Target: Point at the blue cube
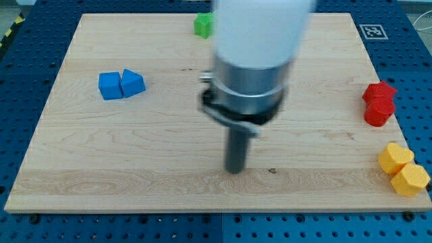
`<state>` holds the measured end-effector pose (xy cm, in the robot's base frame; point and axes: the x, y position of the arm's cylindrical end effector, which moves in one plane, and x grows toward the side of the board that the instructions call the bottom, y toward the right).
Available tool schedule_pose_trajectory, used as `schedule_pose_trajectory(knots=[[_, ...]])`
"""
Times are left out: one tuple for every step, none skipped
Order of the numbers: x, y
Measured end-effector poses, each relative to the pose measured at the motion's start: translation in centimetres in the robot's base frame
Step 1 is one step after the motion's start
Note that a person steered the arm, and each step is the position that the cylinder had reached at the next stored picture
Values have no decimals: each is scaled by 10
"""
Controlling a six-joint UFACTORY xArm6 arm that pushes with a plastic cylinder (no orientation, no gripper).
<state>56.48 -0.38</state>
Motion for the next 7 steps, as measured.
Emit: schedule_pose_trajectory(knots=[[-13, -82], [-40, -165], [-84, -301], [-87, -301], [-115, -301], [-153, -301], [-192, -296]])
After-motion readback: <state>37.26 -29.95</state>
